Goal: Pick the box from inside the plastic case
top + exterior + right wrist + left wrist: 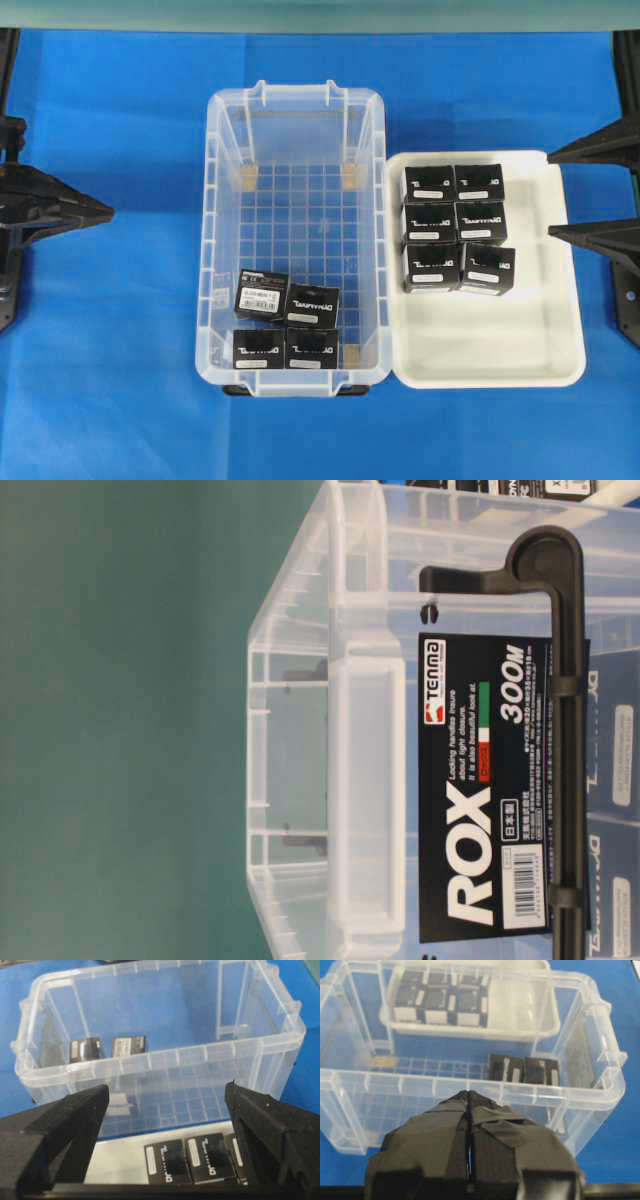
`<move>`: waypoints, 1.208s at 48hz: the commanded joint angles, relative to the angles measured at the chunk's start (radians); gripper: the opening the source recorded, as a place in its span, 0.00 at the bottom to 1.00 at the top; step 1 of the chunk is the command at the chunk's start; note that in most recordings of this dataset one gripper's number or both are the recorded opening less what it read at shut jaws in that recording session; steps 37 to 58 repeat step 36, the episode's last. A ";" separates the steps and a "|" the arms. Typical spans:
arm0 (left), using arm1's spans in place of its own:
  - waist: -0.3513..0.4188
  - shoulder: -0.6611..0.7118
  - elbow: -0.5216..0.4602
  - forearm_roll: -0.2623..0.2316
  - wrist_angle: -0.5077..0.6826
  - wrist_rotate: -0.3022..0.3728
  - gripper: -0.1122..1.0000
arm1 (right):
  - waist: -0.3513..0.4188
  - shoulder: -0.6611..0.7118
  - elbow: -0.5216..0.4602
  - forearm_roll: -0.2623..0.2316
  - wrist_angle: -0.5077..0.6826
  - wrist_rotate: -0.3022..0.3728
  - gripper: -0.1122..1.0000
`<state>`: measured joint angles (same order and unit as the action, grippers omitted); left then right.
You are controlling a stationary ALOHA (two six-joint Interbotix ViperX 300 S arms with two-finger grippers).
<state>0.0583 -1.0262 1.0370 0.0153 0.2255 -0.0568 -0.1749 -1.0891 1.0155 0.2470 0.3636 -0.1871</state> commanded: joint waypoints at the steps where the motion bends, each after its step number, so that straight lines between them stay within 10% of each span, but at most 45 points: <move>1: 0.002 0.005 -0.029 0.002 -0.008 0.002 0.04 | 0.000 -0.005 -0.002 0.003 -0.005 0.002 0.95; 58: -0.017 -0.028 -0.025 0.002 0.041 0.014 0.04 | 0.000 -0.160 0.041 0.003 0.008 0.028 0.95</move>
